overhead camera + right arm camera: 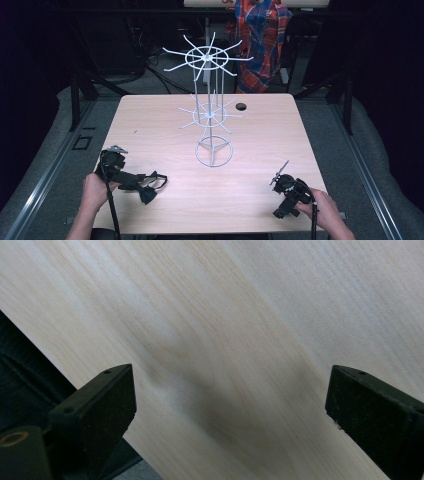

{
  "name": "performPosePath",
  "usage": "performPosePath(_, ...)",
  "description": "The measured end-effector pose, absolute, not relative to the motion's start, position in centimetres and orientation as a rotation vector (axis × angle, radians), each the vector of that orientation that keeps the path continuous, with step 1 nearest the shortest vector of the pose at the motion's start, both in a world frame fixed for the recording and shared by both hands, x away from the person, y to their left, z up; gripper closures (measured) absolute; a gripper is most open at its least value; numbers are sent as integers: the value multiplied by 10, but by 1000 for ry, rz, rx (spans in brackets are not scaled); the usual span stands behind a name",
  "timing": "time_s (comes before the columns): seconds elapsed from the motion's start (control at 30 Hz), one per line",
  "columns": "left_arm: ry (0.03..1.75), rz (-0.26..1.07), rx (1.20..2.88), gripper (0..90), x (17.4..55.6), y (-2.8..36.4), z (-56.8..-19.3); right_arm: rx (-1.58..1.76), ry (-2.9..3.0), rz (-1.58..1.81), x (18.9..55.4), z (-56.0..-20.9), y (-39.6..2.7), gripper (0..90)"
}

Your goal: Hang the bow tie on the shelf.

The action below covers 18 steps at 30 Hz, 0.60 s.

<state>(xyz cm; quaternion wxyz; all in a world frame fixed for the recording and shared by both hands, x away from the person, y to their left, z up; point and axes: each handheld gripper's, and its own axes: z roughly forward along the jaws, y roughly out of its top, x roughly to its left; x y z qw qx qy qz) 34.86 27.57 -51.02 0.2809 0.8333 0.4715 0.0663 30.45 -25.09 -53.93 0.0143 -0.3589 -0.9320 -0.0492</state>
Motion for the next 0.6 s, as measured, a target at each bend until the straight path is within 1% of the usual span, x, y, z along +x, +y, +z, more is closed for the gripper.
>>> performPosePath(0.2,1242,185,2244,1,348,273,-510,-1128,-2883,-190,305,-539,-253,14)
performPosePath(0.6,1232,194,2271,1,347,268,-510,-1146,-2859,-172,306,-541,-250,16)
